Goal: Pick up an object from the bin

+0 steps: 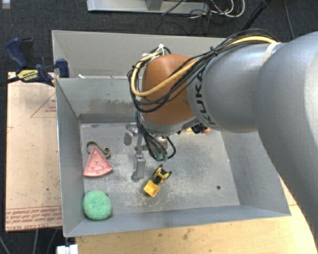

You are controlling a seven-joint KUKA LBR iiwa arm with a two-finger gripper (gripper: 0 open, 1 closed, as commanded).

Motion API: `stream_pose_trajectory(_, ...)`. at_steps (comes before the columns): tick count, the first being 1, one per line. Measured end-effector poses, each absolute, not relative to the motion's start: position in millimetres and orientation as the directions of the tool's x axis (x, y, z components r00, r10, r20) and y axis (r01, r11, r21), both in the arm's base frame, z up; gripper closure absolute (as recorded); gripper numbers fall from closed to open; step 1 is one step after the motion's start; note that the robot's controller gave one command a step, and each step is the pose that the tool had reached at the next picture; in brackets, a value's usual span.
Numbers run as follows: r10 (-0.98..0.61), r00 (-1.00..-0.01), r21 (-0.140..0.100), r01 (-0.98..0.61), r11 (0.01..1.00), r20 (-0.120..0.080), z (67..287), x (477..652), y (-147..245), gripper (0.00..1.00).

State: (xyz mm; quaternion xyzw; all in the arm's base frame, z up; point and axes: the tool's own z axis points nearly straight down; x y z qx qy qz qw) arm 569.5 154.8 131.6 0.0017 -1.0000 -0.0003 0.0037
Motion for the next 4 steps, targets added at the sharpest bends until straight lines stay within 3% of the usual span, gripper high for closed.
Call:
stream_pose_trajectory(1,-0.001,-1.000,0.002,-0.001,1.000,0.000,136.4,571.5,154.3,0.00)
stream_pose_trajectory(2,-0.071,-0.997,0.002,-0.071,0.997,-0.005,117.0,543.3,131.8,0.00)
stream_pose_trajectory(3,-0.187,-0.982,0.002,-0.187,0.982,0.000,104.3,565.0,96.1,0.00)
stream_pose_trajectory(4,-0.138,-0.990,0.001,-0.138,0.990,-0.003,116.7,573.7,74.9,0.00)
